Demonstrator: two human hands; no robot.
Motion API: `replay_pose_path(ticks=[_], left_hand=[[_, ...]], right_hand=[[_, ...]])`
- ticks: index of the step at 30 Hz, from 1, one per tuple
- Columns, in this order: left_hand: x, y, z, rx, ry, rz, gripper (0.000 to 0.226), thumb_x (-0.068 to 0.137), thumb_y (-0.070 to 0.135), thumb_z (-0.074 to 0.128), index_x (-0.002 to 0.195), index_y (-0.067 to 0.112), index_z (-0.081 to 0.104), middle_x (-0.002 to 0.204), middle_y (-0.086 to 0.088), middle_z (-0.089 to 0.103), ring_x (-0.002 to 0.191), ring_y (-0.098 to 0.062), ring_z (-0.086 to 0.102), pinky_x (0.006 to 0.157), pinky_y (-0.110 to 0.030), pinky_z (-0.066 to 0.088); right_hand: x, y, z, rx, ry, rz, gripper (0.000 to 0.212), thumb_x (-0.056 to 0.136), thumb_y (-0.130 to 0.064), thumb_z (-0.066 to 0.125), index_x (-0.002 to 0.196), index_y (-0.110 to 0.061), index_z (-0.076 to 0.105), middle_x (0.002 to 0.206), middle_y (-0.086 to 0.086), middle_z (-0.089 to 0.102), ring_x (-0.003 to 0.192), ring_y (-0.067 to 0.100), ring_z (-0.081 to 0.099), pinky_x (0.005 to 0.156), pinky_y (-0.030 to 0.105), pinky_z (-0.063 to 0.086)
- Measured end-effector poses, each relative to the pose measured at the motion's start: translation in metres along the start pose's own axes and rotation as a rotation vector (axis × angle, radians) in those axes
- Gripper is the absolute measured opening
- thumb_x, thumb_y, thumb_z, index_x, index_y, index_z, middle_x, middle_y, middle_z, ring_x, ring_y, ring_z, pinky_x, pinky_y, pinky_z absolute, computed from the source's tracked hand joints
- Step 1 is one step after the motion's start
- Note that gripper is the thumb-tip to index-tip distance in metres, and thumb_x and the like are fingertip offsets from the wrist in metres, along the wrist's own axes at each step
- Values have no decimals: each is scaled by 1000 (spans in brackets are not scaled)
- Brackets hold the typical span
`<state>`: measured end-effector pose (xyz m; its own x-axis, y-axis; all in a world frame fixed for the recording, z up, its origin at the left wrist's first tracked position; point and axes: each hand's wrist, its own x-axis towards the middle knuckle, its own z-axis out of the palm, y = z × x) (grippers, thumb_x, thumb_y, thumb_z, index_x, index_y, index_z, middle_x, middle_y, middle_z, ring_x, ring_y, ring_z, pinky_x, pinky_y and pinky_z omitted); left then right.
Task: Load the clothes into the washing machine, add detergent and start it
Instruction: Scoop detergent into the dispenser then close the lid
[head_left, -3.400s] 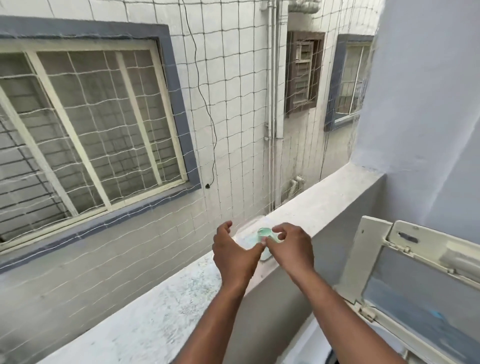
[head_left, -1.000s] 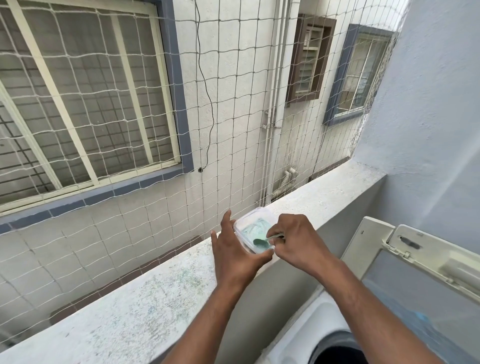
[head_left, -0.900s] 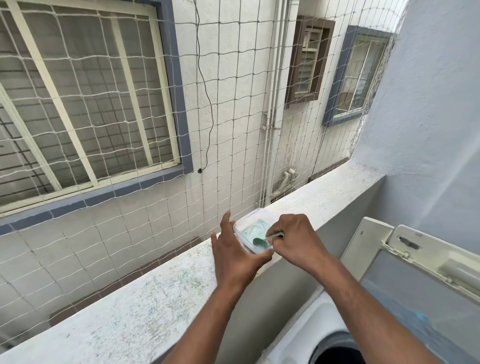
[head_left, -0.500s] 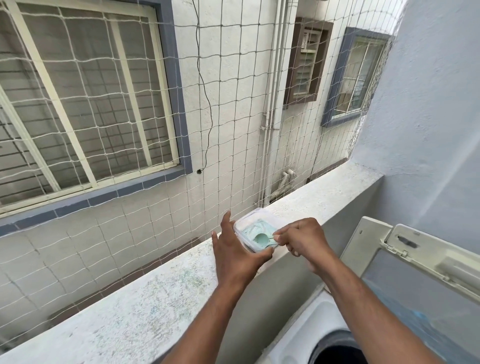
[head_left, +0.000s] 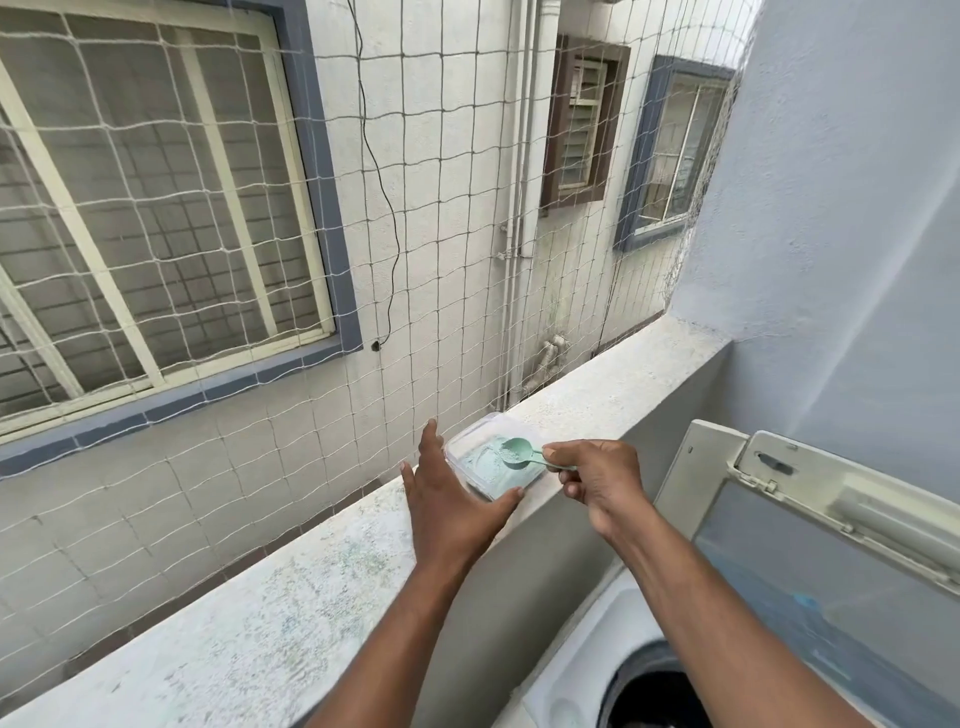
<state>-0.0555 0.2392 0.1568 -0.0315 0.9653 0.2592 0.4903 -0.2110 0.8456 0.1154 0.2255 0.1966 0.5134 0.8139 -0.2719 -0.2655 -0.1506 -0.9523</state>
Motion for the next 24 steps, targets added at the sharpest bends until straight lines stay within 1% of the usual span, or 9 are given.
replay_pose_path(ticks=[2, 3, 7, 10, 13, 17, 20, 22, 24], left_hand=[[1, 0, 0, 13, 2, 10, 130, 59, 56, 93, 161, 22, 20, 157, -2, 47, 145, -23, 40, 129, -51, 19], [1, 0, 0, 16, 6, 14, 130, 59, 56, 94, 161, 22, 21, 157, -2, 47, 145, -23, 40, 129, -51, 18], [1, -2, 1, 2, 34, 28, 128, 57, 54, 96, 160, 20, 27, 155, -4, 49, 141, -23, 41, 125, -55, 27], [1, -4, 1, -7, 58, 48, 125, 57, 53, 96, 158, 20, 30, 154, -4, 49, 141, -26, 42, 122, -57, 33], [1, -6, 2, -6, 79, 102, 122, 58, 49, 98, 156, 21, 32, 153, -3, 48, 140, -29, 44, 118, -55, 39], [-2, -2, 0, -44, 121, 180, 114, 62, 38, 100, 154, 17, 37, 150, -6, 49, 138, -29, 46, 118, -51, 40], [-9, 5, -5, -63, 192, 358, 97, 69, 27, 97, 148, 9, 44, 144, -9, 53, 134, -31, 51, 118, -45, 39], [-19, 11, -6, -45, 209, 542, 79, 76, 25, 89, 142, 3, 50, 139, -12, 57, 130, -33, 54, 121, -52, 35], [-33, 13, 2, -16, 178, 696, 66, 78, 22, 81, 135, 0, 56, 135, -15, 62, 130, -35, 56, 123, -59, 28]], right_hand=[[-2, -3, -3, 22, 12, -16, 6, 74, 10, 75, 79, 7, 76, 57, 12, 65, 40, 10, 45, 37, 18, 34], [-4, -5, -6, 31, 20, -22, 6, 73, 10, 76, 78, 6, 76, 58, 12, 65, 40, 10, 45, 37, 18, 34], [-10, -13, -22, 80, 45, -34, 7, 75, 11, 75, 79, 6, 76, 59, 13, 65, 38, 9, 44, 36, 18, 33], [-18, -19, -43, 92, 89, -56, 8, 74, 10, 76, 82, 7, 76, 56, 10, 64, 39, 10, 45, 37, 17, 34], [-26, -19, -72, 105, 156, -75, 7, 73, 9, 77, 79, 5, 77, 56, 9, 65, 40, 10, 46, 38, 18, 35], [-38, -11, -114, 119, 270, -69, 6, 74, 10, 76, 75, 5, 75, 62, 14, 62, 40, 10, 45, 36, 19, 35], [-49, -3, -145, 134, 345, -58, 6, 73, 11, 76, 74, 5, 74, 62, 16, 63, 38, 10, 46, 36, 18, 36], [-57, 2, -166, 155, 393, -54, 6, 74, 12, 75, 78, 7, 75, 63, 16, 64, 40, 11, 47, 37, 19, 36], [-63, 8, -185, 171, 437, -41, 8, 75, 12, 74, 81, 7, 77, 67, 18, 66, 42, 11, 48, 37, 19, 37]])
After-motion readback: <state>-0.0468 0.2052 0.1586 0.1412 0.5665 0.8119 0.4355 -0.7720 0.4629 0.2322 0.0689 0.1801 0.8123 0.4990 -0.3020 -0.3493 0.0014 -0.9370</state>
